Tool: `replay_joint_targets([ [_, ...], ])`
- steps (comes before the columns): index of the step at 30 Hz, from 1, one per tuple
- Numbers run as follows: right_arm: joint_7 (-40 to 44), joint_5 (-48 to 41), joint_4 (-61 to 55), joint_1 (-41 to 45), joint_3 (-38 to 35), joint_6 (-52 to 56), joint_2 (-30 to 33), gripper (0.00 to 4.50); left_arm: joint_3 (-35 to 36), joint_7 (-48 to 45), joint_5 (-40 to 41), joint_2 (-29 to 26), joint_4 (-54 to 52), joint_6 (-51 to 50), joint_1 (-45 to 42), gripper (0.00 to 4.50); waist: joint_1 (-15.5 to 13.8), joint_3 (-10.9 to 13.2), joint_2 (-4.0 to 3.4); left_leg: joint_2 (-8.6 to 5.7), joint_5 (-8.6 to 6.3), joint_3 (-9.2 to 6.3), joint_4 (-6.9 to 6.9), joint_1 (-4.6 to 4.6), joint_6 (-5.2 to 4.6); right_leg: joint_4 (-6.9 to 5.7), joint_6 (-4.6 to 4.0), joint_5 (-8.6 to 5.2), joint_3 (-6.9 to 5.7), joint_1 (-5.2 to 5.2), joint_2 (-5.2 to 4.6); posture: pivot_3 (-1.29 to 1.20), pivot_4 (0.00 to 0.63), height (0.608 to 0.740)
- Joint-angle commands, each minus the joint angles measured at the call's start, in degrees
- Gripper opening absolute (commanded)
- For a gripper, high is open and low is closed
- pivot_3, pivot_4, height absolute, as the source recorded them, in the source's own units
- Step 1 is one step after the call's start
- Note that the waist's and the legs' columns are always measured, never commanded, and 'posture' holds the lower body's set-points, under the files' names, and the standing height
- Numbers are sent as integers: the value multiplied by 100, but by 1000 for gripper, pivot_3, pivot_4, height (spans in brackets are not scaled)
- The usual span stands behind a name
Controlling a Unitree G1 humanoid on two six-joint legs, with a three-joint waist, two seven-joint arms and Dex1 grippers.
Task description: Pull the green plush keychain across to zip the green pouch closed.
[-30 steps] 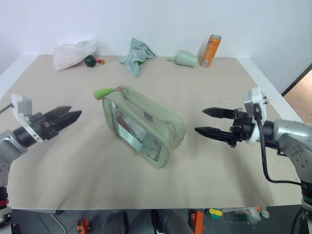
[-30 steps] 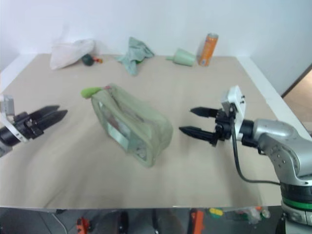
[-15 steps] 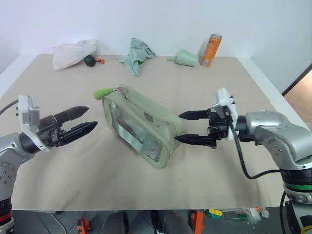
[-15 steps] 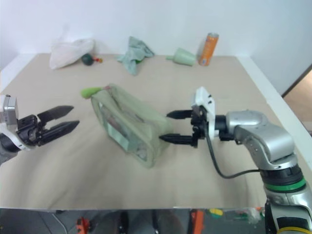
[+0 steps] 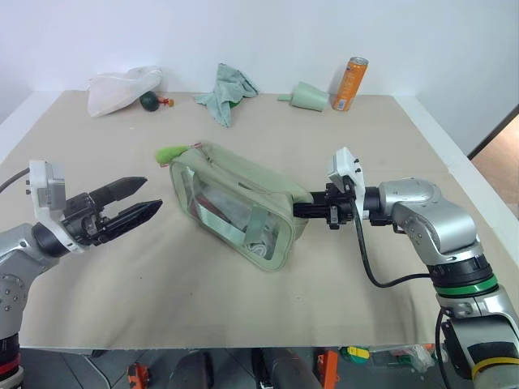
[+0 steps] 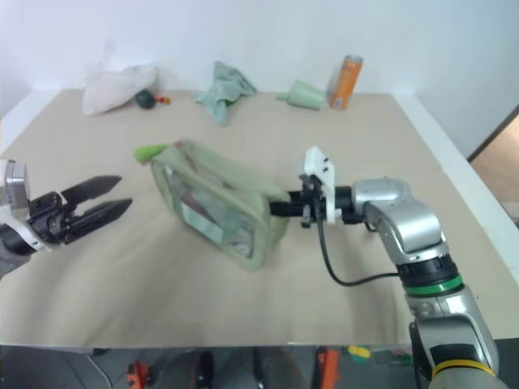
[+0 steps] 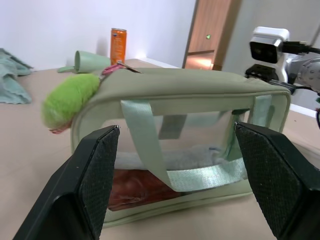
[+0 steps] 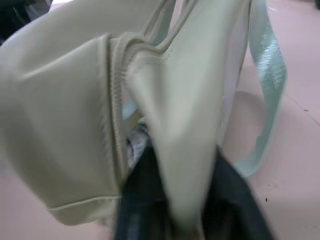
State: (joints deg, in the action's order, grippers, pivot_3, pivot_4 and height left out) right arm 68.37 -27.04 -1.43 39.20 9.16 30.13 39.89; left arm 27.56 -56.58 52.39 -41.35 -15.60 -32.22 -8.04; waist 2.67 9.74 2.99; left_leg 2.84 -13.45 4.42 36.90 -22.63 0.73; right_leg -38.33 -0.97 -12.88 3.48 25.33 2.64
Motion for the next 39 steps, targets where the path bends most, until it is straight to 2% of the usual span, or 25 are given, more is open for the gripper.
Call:
replay_joint_targets([
  [1, 463, 165, 157, 249, -4, -569, 32, 18, 391, 134, 276, -6, 64, 59, -107, 3812, 0, 0, 0, 0, 0, 0, 0, 0, 0, 0, 0, 0, 0, 0, 0, 0, 150, 740],
  [5, 865, 202, 596, 581, -97, -1064, -95, 18, 589, 265, 527, -47, 314, -44, -223, 3812, 1, 0, 0, 0, 0, 1, 2, 0, 0, -1, 0, 0, 0, 0, 1, 0, 150, 740],
  [11, 1567, 37, 1139, 1284, -124, -1260, -381, 18, 877, 379, 697, -251, 699, -315, -148, 3812, 8, 1, -1, 3, 0, 4, 5, 0, 0, -4, -4, 2, 0, 3, 2, 0, 150, 740],
  [16, 2197, 120, 1149, 1338, 83, -1382, -466, 18, 1284, 358, 859, -608, 649, -694, 232, 3812, 1, 1, -1, 6, -2, -2, 4, -1, 2, -10, -14, -4, -10, 4, 0, 0, 150, 740],
  [22, 2340, 356, 1456, 1356, 341, -2067, -839, 18, 2049, 467, 1175, -1005, 434, -1173, 703, 3812, 12, 2, -3, 12, -4, 5, 25, 2, 5, -31, -19, -6, -16, 6, -5, 0, 150, 740],
  [24, 2318, 597, 1989, 1502, 401, -2644, -1011, 18, 2294, 701, 1401, -1125, 32, -1474, 899, 3812, 23, 3, -2, 13, -5, 6, 36, 4, 6, -47, -22, -8, -17, 8, -4, 0, 150, 740],
  [26, 2267, 671, 2153, 1569, 397, -2677, -1065, 18, 2449, 910, 1595, -1219, -166, -1670, 952, 3812, 36, 3, -1, 24, -6, 12, 46, 19, 8, -72, -32, -13, -24, 7, -1, 0, 150, 740],
  [27, 2269, 641, 2099, 1562, 395, -2597, -1087, 351, 2544, 940, 1665, -1248, -176, -1730, 988, 3812, 24, 3, -2, 23, -3, 6, 46, 19, 10, -74, -35, -11, -29, 7, 0, 0, 150, 740],
  [32, 2292, 458, 1538, 1394, 416, -2107, -980, 351, 2602, 1175, 1983, -1171, -436, -1861, 1031, 3812, 25, 6, -7, 42, 4, 8, 45, 35, 13, -84, -58, 0, -46, 4, 11, 0, 150, 740],
  [39, 2157, 243, 1046, 1279, 260, -1544, -760, 351, 2014, 1244, 1893, -954, -327, -1692, 745, 3812, 21, 7, -8, 51, 3, 3, 39, 33, 17, -86, -79, -10, -56, 7, 20, 0, 150, 740],
])
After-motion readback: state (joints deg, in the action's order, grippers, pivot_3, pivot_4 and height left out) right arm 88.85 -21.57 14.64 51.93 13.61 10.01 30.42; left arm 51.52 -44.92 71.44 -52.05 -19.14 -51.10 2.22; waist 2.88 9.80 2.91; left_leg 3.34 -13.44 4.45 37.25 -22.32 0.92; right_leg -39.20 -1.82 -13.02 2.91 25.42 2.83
